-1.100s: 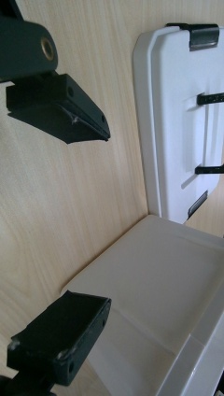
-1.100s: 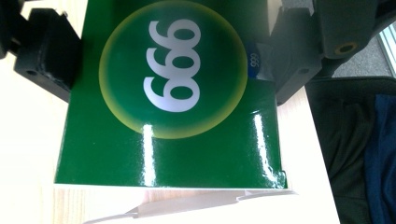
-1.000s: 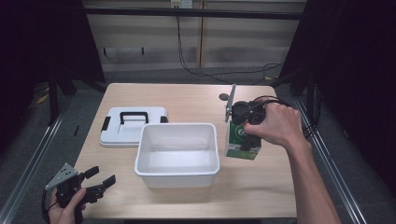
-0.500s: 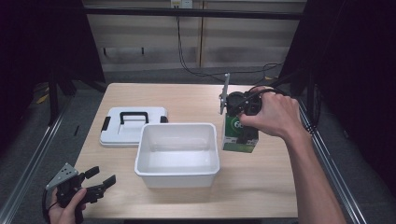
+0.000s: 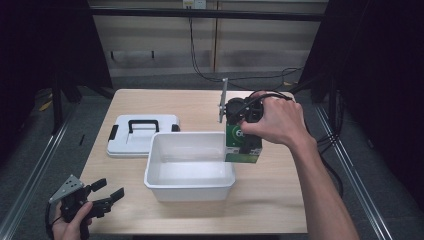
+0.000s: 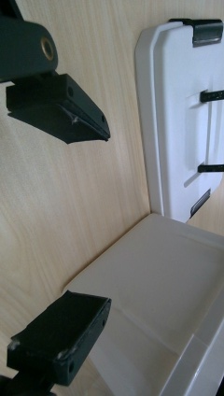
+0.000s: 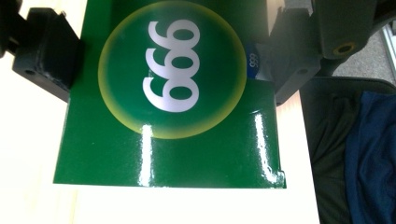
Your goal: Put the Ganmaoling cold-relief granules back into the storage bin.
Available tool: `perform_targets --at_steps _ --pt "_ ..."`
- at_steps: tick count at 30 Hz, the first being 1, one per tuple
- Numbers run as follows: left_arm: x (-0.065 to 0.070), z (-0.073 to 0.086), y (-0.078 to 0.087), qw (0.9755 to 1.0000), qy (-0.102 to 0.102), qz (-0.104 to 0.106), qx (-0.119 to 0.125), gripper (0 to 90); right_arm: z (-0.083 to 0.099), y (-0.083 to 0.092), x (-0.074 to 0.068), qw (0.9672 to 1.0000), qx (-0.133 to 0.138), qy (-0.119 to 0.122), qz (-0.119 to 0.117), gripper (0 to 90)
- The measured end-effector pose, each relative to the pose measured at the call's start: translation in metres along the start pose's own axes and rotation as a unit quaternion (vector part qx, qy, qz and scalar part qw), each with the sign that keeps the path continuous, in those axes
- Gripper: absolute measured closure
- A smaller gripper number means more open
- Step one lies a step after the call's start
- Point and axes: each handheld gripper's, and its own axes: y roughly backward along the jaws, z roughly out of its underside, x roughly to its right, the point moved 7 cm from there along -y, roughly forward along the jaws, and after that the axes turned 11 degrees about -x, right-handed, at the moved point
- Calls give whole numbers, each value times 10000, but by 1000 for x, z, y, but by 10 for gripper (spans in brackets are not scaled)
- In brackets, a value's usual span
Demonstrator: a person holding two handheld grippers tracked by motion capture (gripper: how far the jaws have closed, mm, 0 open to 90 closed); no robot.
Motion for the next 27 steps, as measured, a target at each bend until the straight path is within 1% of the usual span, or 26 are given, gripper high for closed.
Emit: perform_targets --at_steps 1,2,4,6,7,9,11,13,14,16,19,22,24,25,26,27 --pt "0 0 0 10000 5 5 1 161 -2 0 0 10000 9 58 18 163" --pt "0 0 0 10000 -7 7 0 161 -5 0 0 10000 20 53 26 163" --pt "0 0 1 10000 -54 4 -24 161 -9 -1 1 9999 24 131 63 163" --pt "0 0 1 10000 -52 6 -21 161 -14 -3 2 9999 48 90 126 163" --pt "0 0 0 10000 -47 9 -22 161 -16 -4 3 9999 51 82 83 163" --pt "0 0 1 10000 -57 14 -15 161 -19 -6 5 9999 19 136 69 163" --pt "0 0 1 10000 -48 17 -13 161 -23 -9 4 9998 58 179 -20 163" --pt "0 0 0 10000 -40 21 -16 160 -27 -10 5 9997 58 223 -57 163" --pt "0 0 1 10000 -43 18 -11 161 -29 -10 5 9997 67 215 -67 163" --pt "0 0 1 10000 -48 14 -13 161 -33 -10 7 9996 53 282 -72 163" --pt "0 0 1 10000 -52 10 -12 161 -42 -11 6 9992 127 372 -106 163" --pt "0 0 1 10000 -15 14 6 161 -50 -13 5 9990 66 433 -134 163" --pt "1 0 1 10000 -15 25 11 161 -53 -14 5 9988 68 450 -154 163" --pt "0 0 1 10000 -49 21 -3 160 -54 -15 6 9987 89 475 -153 163" --pt "0 0 1 10000 -51 23 -4 161 -55 -14 6 9988 51 446 -179 163" --pt "0 0 1 10000 -52 22 -6 160 -55 -15 7 9987 44 490 -162 163"
